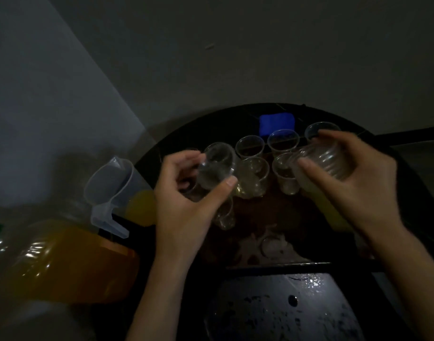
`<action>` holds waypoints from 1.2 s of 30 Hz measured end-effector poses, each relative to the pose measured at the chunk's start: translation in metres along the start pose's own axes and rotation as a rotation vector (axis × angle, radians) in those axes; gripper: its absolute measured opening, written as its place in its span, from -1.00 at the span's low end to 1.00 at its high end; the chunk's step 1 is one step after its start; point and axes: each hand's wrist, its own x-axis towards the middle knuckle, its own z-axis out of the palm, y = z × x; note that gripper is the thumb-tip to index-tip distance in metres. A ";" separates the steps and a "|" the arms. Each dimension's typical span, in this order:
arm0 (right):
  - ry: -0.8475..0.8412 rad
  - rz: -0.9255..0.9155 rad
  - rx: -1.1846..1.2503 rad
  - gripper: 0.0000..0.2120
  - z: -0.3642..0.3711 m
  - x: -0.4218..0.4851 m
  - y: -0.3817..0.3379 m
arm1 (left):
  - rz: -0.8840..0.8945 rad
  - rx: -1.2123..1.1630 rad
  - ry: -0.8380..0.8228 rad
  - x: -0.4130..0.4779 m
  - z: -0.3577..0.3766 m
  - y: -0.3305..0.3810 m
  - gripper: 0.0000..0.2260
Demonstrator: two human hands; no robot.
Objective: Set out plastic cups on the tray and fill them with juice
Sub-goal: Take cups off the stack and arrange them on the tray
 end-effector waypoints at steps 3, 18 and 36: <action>0.054 0.044 0.015 -0.35 -0.004 0.002 0.003 | 0.016 0.197 -0.096 -0.010 0.024 -0.010 -0.51; 0.041 0.043 0.056 -0.35 -0.011 0.004 0.002 | 0.033 0.607 -0.137 -0.022 0.067 -0.047 -0.37; 0.057 0.041 0.089 -0.36 -0.011 0.004 0.000 | 0.025 0.678 -0.133 -0.022 0.066 -0.057 -0.39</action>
